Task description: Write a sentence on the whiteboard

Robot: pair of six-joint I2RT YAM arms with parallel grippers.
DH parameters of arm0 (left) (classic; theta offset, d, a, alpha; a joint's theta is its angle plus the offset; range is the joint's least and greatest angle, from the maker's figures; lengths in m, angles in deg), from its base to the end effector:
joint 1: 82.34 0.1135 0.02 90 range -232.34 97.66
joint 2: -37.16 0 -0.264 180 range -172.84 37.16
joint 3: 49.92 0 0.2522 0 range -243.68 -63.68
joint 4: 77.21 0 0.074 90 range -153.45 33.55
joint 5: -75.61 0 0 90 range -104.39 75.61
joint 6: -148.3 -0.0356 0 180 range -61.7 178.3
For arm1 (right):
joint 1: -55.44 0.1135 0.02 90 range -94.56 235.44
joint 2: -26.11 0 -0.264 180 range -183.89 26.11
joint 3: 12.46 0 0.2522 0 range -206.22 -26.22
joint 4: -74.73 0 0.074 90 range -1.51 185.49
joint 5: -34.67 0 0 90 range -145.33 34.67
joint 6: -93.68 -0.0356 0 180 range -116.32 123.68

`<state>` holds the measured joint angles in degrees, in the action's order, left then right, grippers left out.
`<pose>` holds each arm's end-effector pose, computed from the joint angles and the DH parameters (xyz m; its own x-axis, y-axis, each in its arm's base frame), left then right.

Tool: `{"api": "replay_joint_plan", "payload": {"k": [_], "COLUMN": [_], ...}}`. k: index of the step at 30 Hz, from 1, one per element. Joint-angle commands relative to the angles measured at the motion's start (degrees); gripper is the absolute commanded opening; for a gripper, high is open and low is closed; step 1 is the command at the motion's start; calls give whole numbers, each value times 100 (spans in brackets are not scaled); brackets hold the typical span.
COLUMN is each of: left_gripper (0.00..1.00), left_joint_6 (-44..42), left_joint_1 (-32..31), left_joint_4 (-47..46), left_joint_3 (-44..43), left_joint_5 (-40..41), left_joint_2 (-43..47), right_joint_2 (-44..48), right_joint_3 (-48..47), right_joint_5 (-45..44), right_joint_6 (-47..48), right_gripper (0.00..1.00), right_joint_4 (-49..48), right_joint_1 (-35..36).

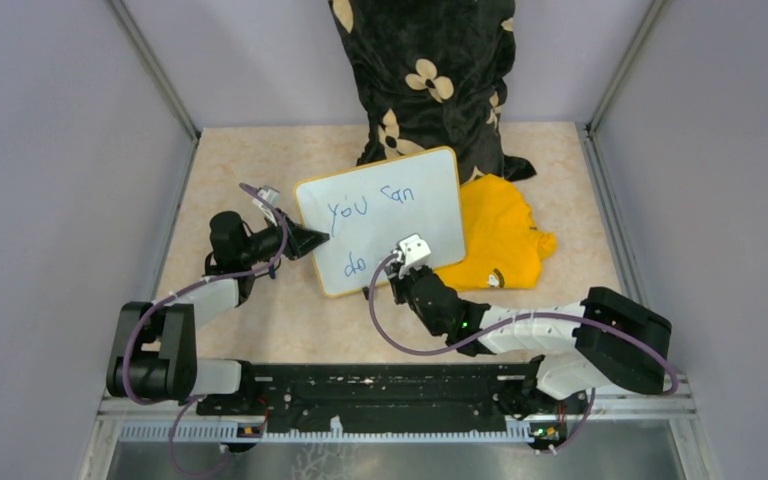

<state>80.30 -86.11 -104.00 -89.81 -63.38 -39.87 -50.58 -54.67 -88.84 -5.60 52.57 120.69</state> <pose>0.2552 -0.0437 0.2010 -0.4599 -0.2160 -0.8613 0.6596 0.5663 -0.4942 0.1302 0.2355 0.2055 -0.1739 -0.0560 -0.9832 -0.5100 0.8592 0.0413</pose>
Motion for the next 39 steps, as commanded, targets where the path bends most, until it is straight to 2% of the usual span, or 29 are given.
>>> {"api": "replay_joint_plan", "payload": {"k": [1,39], "left_gripper": [0,0], "left_joint_6": [-504,-504], "left_joint_1": [-10,-10], "left_joint_4": [294,294], "left_joint_3": [-15,-24], "left_joint_5": [557,548], "left_joint_2": [-86,-92], "right_joint_2": [-83,-344], "right_joint_3": [-114,-617], "right_joint_5": [-161,-501], "right_joint_6": [-81,215], "right_gripper": [0,0], "right_joint_4": [-92,-91], "right_joint_1": [75,-204]}}
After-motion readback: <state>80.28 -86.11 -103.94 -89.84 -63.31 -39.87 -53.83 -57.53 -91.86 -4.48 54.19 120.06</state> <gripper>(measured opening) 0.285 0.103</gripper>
